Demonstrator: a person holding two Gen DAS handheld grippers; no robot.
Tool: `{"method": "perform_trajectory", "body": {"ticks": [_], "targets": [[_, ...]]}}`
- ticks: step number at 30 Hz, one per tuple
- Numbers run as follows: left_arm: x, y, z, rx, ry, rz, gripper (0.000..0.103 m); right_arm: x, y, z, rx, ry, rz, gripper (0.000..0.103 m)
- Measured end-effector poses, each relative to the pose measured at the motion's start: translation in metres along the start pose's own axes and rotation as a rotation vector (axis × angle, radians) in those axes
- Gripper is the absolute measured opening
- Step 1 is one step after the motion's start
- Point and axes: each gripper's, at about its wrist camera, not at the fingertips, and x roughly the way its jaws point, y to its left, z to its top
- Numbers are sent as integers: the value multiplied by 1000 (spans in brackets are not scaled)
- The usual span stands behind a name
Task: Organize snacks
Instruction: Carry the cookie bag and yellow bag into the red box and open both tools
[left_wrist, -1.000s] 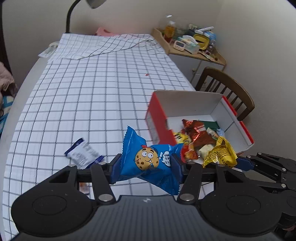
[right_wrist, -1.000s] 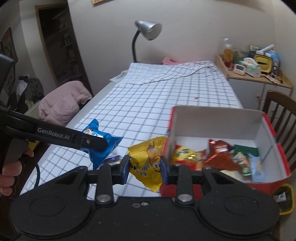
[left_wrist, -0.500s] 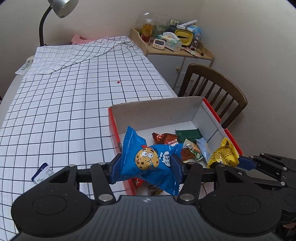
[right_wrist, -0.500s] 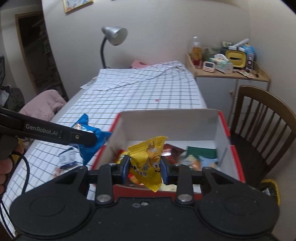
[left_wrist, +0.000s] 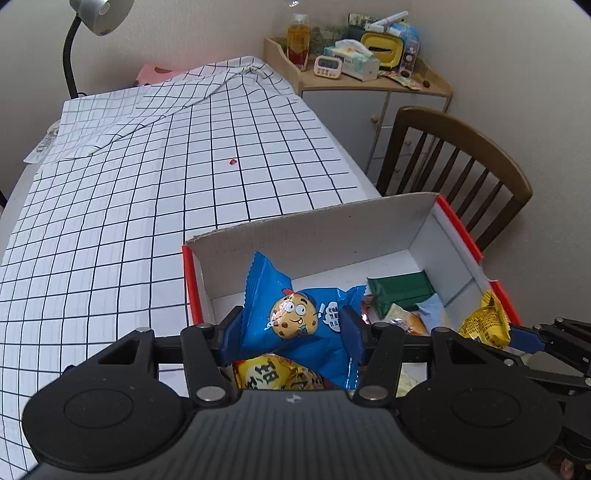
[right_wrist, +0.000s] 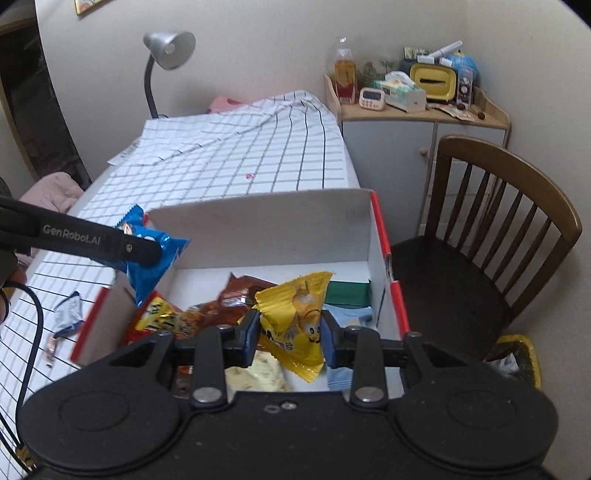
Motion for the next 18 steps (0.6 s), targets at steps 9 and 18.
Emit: {"method": "perform_trajectory", "body": {"ticks": [9, 18], "targets": [[44, -9, 11, 33, 48, 77, 55, 33, -7, -1, -34, 70, -5, 32], [72, -17, 11, 73, 88, 116, 55, 53, 5, -2, -112, 116, 10, 32]]}}
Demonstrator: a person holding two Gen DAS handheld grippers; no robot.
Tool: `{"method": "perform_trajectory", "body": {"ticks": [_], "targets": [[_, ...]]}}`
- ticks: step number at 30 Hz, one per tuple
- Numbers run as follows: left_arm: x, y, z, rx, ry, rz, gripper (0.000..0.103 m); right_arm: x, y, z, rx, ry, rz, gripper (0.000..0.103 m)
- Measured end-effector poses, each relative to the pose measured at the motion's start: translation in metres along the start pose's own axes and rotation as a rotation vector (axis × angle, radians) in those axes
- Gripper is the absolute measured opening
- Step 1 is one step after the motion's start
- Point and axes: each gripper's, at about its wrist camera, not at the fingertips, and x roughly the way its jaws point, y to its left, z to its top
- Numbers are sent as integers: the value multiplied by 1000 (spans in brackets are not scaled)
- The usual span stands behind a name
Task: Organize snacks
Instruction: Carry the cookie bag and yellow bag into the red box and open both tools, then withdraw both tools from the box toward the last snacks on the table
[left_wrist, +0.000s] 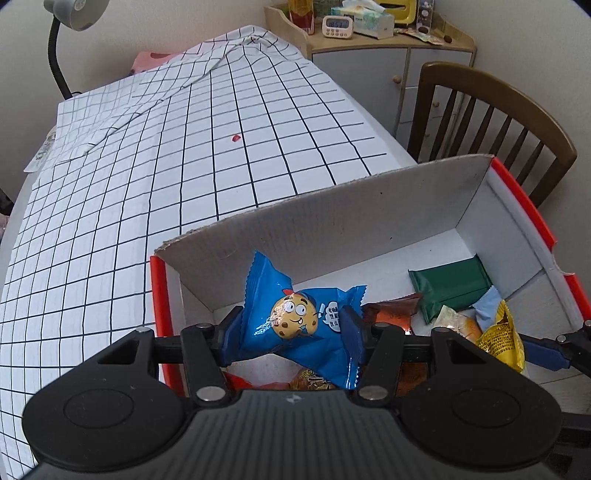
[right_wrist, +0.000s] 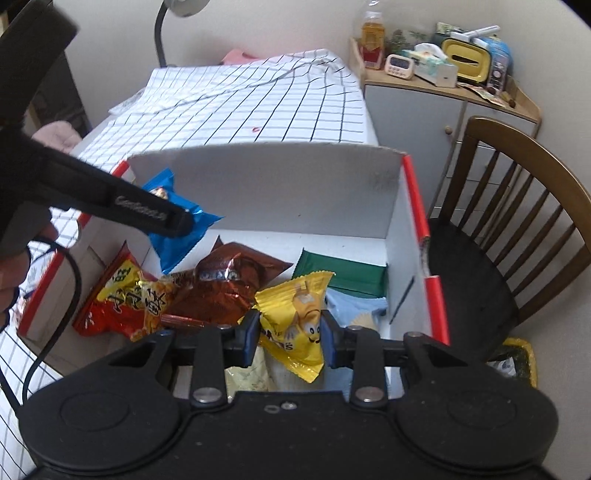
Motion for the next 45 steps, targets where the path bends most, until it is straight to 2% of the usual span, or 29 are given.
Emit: {"method": "perform_trajectory", "body": {"ticks": [15, 23, 25, 30, 45], "targets": [[13, 4, -1, -10, 60, 2, 55, 15, 1, 2, -5, 36, -8, 35], [5, 9, -3, -53, 66, -22, 59, 10, 0, -1, 19, 31, -10, 42], [0, 8, -5, -64, 58, -32, 64, 7, -2, -1, 30, 24, -11, 46], [-16, 8, -9, -78, 28, -61, 64, -6, -4, -3, 54, -3, -1, 51], [-90, 23, -29, -95, -125, -151, 64, -67, 9, -5, 86, -135, 29, 77]]}}
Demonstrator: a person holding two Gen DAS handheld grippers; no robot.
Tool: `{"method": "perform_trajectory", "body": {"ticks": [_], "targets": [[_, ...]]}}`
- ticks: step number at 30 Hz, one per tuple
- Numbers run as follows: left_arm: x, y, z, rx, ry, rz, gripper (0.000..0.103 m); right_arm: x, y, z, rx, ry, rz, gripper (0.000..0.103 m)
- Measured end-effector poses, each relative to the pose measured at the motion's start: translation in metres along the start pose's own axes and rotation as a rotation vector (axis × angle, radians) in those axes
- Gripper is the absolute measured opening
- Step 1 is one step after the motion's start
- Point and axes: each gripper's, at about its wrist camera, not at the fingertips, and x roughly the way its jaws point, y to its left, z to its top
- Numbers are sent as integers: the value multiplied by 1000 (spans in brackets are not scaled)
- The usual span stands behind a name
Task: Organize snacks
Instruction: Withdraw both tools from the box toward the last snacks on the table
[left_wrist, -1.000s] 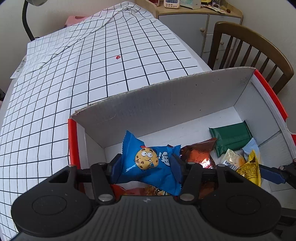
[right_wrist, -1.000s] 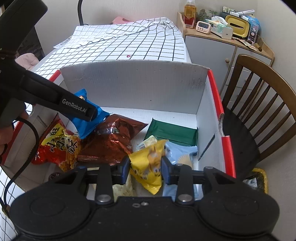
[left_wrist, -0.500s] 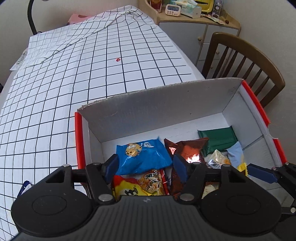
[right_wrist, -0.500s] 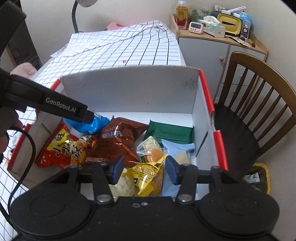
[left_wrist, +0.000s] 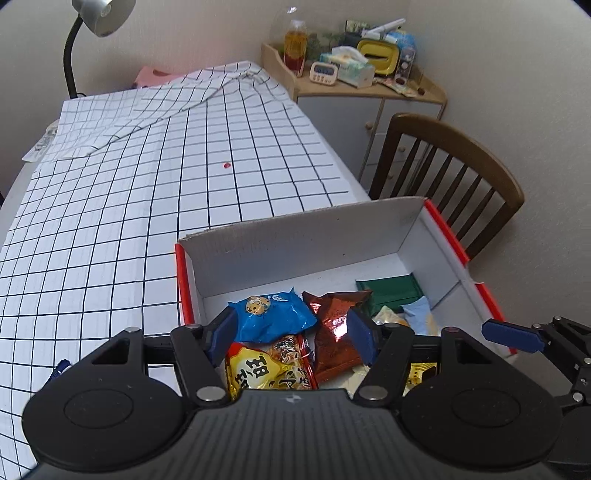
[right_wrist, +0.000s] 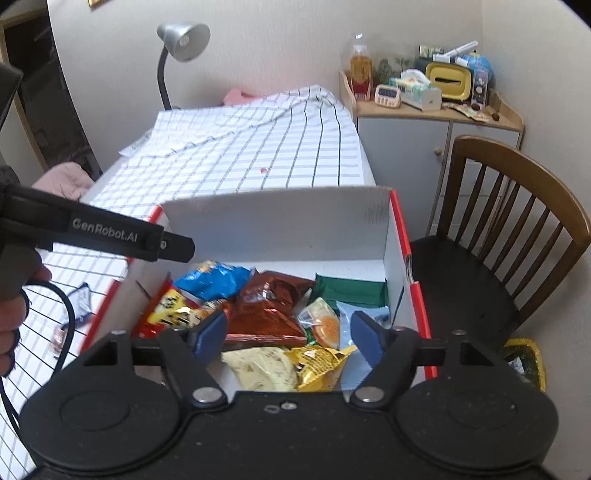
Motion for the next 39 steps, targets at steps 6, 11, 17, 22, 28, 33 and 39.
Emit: {"method": "perform_trajectory", "body": {"ticks": [6, 11, 17, 22, 28, 33, 39], "targets": [[-32, 8, -12, 11, -56, -29, 66, -22, 16, 1, 0, -51, 5, 87], [-54, 19, -24, 12, -90, -43, 70, -36, 35, 0, -23, -80, 14, 91], [-75, 43, -42, -5, -114, -52, 75, -51, 63, -2, -52, -119, 36, 99], [-90, 71, -57, -39, -123, -52, 77, -58, 92, -4, -83, -141, 56, 102], [-108, 109, -76, -82, -130, -60, 82, -59, 126, -6, -95, -145, 99, 102], [-119, 146, -89, -135, -141, -42, 85, -51, 154, -7, -109, -133, 126, 103], [-122, 192, -106, -221, -142, -3, 94, -34, 182, -5, -106, -101, 165, 103]]}}
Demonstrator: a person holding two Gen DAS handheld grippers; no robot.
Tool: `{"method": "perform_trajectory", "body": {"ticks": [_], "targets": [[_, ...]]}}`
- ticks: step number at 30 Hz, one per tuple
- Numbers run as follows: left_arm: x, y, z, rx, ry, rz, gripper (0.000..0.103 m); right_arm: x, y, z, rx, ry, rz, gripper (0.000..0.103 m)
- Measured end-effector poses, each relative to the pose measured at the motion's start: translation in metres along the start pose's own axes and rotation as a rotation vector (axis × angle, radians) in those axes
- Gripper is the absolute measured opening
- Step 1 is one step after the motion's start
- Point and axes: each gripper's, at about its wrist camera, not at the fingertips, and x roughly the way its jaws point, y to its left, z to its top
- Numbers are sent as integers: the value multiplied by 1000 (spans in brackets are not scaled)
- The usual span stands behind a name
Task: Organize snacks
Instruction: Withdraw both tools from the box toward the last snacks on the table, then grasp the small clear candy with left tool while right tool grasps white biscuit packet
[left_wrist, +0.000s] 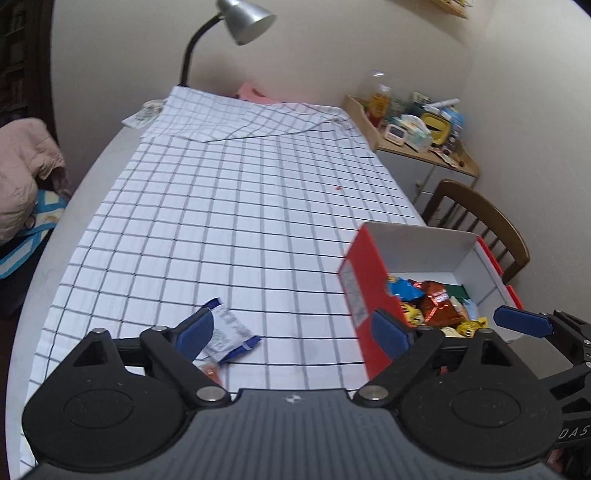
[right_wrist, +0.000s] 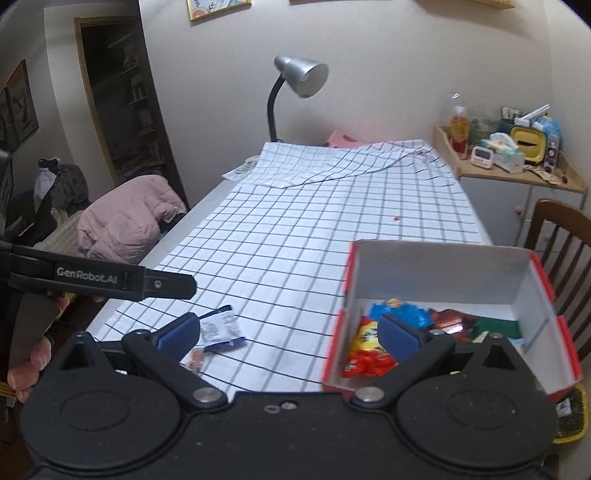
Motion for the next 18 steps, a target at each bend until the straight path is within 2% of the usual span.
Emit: {"method": "perform_trajectory", "body": {"ticks": [4, 8, 12, 18], "targets": [[2, 30, -6, -42, 8, 39, 94, 19, 8, 3, 32, 25, 29, 103], [10, 49, -15, -42, 27, 115, 94, 44, 18, 8, 38, 60, 43, 103], [26, 62, -27, -34, 69, 179, 94, 72, 27, 10, 34, 104, 52, 103], [54, 73, -44, -28, 143, 226, 94, 114, 43, 8, -12, 185, 63, 102]]}}
